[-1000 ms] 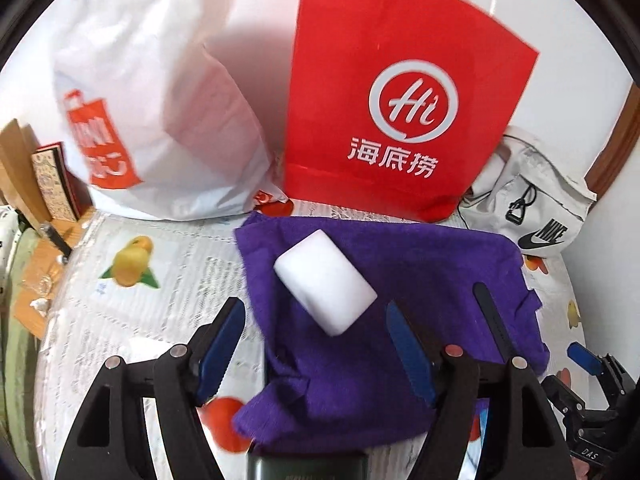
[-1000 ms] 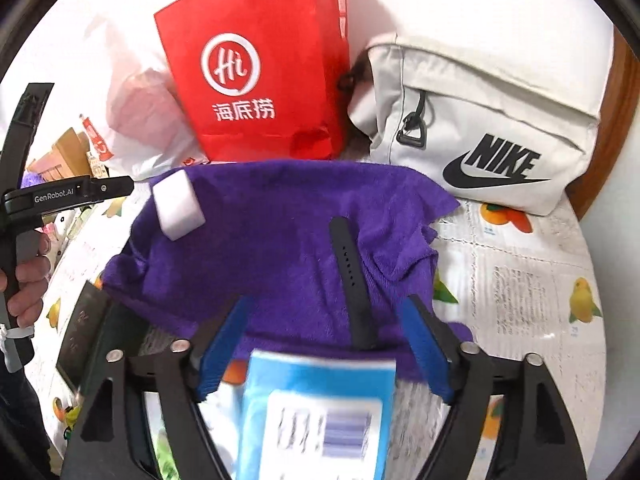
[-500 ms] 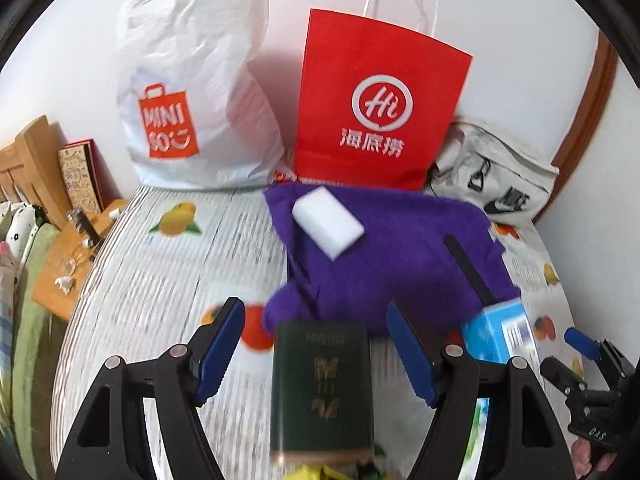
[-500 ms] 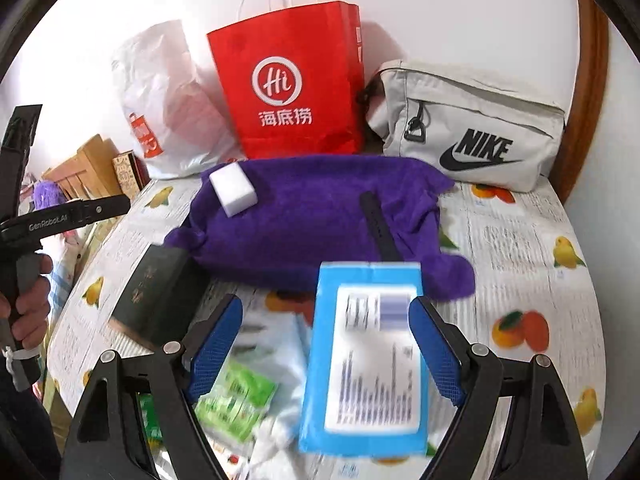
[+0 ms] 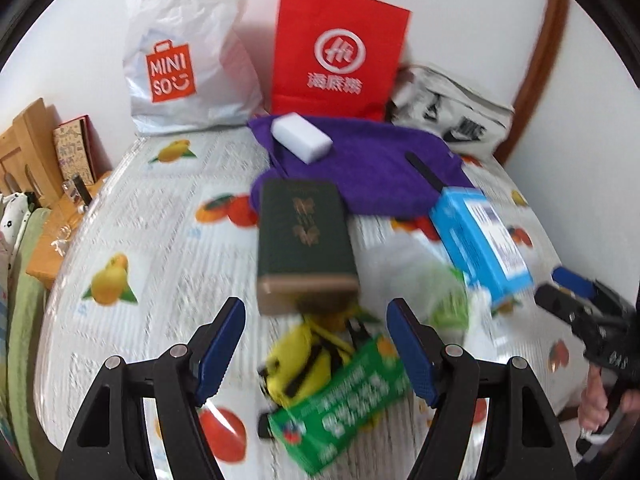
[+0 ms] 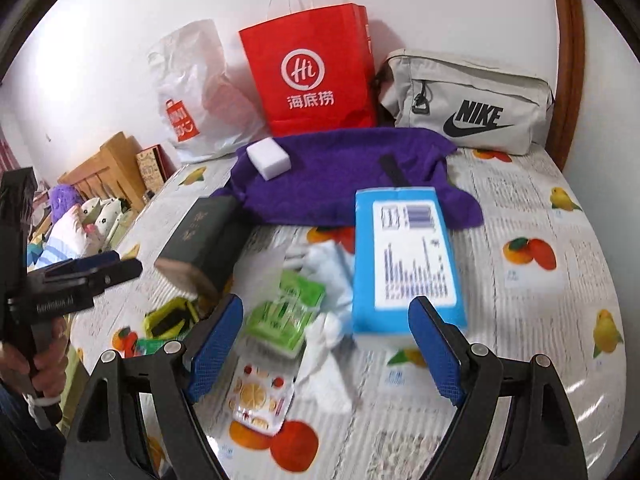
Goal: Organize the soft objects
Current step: 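Grasp the green snack packet with the left tool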
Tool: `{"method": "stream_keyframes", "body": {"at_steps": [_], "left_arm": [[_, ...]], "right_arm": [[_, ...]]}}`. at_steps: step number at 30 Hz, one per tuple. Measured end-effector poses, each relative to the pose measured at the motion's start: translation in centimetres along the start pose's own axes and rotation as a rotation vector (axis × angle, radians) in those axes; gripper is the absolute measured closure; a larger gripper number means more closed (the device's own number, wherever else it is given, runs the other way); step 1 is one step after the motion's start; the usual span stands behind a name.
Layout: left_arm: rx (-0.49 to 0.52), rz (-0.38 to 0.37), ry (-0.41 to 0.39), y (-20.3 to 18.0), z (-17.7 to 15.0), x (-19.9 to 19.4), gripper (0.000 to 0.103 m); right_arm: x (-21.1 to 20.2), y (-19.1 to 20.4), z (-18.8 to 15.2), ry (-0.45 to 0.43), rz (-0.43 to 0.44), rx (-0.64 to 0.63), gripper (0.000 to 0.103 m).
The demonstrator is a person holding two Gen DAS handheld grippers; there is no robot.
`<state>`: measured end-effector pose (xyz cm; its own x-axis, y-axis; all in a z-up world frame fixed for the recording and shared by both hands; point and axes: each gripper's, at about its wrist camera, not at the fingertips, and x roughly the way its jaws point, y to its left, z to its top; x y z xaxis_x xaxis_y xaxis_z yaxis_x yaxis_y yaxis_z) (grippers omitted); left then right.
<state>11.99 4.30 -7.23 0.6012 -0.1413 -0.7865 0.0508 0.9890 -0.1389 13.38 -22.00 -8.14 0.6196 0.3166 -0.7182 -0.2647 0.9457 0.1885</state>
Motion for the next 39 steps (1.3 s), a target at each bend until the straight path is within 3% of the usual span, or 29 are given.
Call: {"method": "stream_keyframes", "body": {"at_steps": [12, 19, 24, 26, 28, 33, 36, 39], "left_arm": [[0.120, -0.083, 0.059, -1.8, -6.2, 1.9, 0.031], [0.147, -0.118, 0.098, -2.3, -6.1, 4.3, 0.031], [0.151, -0.098, 0.119, -3.2, -5.8, 6.1, 0.032], [0.143, -0.129, 0.120, -3.4, -5.7, 6.0, 0.056], [0.109, -0.179, 0.127, -3.2, -5.5, 5.5, 0.065], [0.111, -0.177, 0.135, -2.9, -6.1, 5.3, 0.065], [0.112, -0.179, 0.142, -3.0, -6.5, 5.2, 0.056], [0.093, -0.177, 0.131, -2.8, -6.7, 5.4, 0.057]], "right_arm": [[0.7, 0.3, -4.4, 0.047, 0.028, 0.002, 0.018], [1.2, -0.4, -5.5, 0.073, 0.046, 0.017, 0.018], [1.8, -0.9, -5.6, 0.088, 0.058, 0.033, 0.018], [2.0, -1.0, -5.8, 0.095, 0.057, 0.029, 0.018], [2.0, -1.1, -6.0, 0.101, 0.048, 0.024, 0.018], [2.0, -1.6, -6.4, 0.102, 0.056, 0.038, 0.018], [2.2, -1.5, -6.5, 0.108, 0.056, 0.038, 0.018], [2.3, -1.3, -6.6, 0.115, 0.057, 0.035, 0.018]]}}
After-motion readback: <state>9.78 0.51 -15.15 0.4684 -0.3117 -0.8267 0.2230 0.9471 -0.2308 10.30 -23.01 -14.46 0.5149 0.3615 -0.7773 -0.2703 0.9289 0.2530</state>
